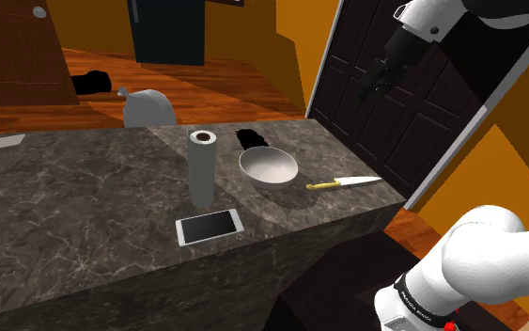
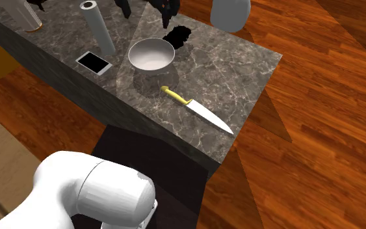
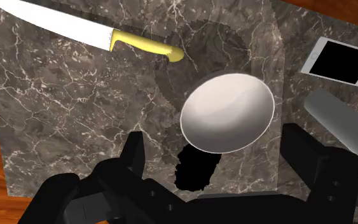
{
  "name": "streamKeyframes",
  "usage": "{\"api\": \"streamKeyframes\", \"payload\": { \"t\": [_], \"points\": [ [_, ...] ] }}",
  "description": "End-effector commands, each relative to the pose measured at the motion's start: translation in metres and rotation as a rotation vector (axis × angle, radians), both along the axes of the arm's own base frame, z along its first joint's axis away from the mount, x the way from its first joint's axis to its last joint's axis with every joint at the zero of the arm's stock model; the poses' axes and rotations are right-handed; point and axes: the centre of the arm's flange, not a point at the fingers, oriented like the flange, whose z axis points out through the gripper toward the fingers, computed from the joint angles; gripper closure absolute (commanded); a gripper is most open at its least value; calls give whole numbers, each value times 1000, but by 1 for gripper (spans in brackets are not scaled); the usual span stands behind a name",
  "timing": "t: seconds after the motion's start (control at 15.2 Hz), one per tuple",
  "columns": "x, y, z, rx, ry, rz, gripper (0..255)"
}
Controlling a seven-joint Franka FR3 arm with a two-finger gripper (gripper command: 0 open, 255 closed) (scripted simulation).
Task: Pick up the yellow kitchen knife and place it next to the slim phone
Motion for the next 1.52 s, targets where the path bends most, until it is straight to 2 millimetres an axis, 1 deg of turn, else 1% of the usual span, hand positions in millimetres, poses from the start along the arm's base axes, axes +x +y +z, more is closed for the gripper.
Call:
{"api": "streamKeyframes", "payload": {
  "t": [0.0, 0.2, 0.4, 0.73, 1.06, 1.25, 1.45],
  "points": [
    [0, 0, 0, 0, 0, 0, 0],
    [-14, -29, -34, 28, -30, 141, 0],
    [-23, -58, -69, 56, -59, 282, 0],
    [-26, -106, -129, 103, -109, 518, 0],
    [-16, -151, -191, 150, -158, 753, 0],
    [-3, -174, -230, 179, -188, 894, 0],
    [14, -194, -268, 207, -217, 1035, 0]
  ]
}}
